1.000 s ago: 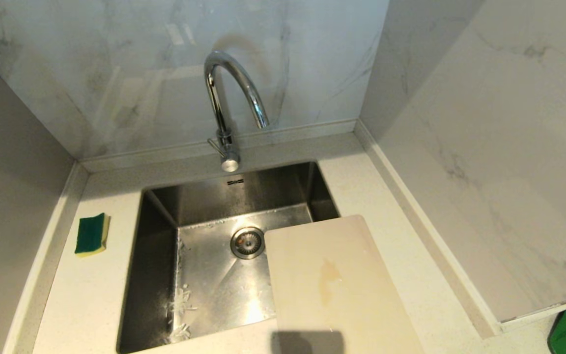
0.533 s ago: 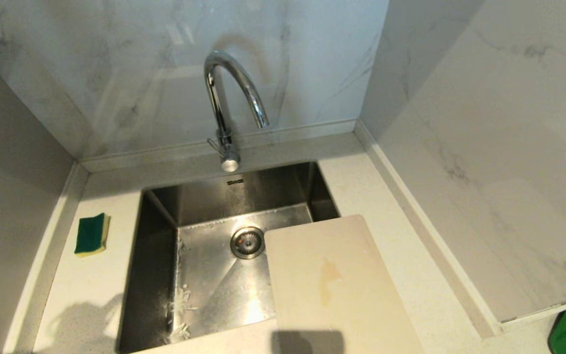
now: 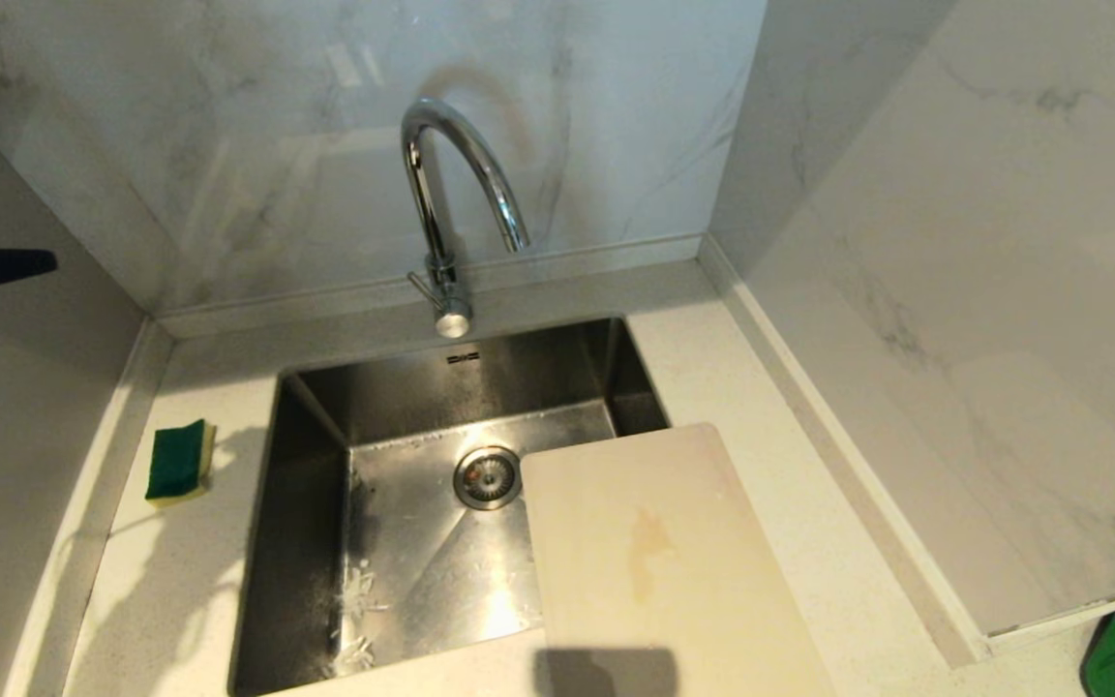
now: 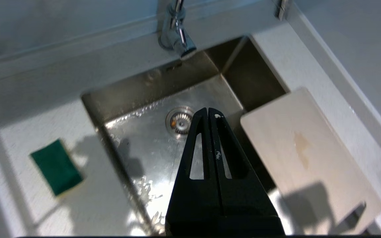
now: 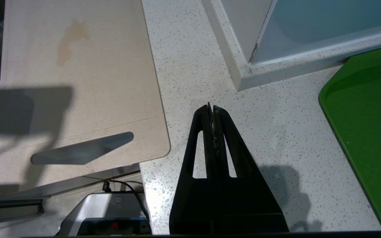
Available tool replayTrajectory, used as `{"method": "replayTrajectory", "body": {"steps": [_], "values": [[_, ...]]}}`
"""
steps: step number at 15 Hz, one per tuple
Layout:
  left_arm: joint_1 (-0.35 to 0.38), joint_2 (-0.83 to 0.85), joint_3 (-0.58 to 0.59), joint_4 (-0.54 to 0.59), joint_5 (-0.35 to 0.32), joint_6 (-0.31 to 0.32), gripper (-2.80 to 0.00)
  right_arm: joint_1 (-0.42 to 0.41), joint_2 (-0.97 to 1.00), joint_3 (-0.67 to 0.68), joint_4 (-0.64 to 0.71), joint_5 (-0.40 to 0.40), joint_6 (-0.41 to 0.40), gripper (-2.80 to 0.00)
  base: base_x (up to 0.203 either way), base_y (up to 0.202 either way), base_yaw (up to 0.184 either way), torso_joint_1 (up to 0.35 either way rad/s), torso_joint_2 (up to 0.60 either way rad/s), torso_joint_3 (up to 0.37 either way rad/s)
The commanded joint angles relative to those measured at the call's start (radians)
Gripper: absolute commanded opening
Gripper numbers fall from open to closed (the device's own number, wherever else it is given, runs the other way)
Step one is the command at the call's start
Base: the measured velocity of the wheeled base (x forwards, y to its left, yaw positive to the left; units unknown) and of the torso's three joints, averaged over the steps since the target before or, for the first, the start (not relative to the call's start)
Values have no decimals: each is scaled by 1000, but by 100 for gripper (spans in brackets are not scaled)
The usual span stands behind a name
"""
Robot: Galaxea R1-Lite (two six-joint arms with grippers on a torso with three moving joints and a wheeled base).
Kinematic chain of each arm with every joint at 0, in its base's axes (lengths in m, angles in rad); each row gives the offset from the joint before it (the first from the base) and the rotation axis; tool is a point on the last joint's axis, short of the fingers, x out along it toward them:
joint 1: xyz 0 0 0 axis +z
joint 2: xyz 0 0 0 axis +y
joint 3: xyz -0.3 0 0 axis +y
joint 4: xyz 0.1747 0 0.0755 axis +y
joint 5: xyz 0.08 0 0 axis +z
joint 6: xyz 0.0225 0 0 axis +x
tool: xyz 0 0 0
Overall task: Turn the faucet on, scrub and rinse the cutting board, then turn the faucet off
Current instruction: Turn on the tap
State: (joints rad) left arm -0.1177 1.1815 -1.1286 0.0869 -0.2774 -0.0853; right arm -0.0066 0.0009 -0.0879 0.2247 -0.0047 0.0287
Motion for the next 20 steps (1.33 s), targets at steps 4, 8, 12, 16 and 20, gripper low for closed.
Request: {"method": "replayTrajectory", "body": {"steps": [4, 8, 12, 16, 20], "values": [[-68, 340, -186, -69, 38, -126, -280, 0, 1, 0, 2, 0, 0, -280, 0, 0, 0, 0, 0, 0], [-87, 470, -283, -94, 68, -181, -280, 0, 1, 0, 2, 0, 0, -280, 0, 0, 0, 0, 0, 0], [-147, 608, -419, -93, 188, -226, -280, 0, 1, 0, 2, 0, 0, -280, 0, 0, 0, 0, 0, 0], [-166, 726, -522, -95, 221, -263, -280, 0, 1, 0, 1, 0, 0, -280, 0, 0, 0, 0, 0, 0], [-166, 856, -613, -107, 286, -295, -280, -1, 1, 0, 1, 0, 0, -280, 0, 0, 0, 0, 0, 0]]}}
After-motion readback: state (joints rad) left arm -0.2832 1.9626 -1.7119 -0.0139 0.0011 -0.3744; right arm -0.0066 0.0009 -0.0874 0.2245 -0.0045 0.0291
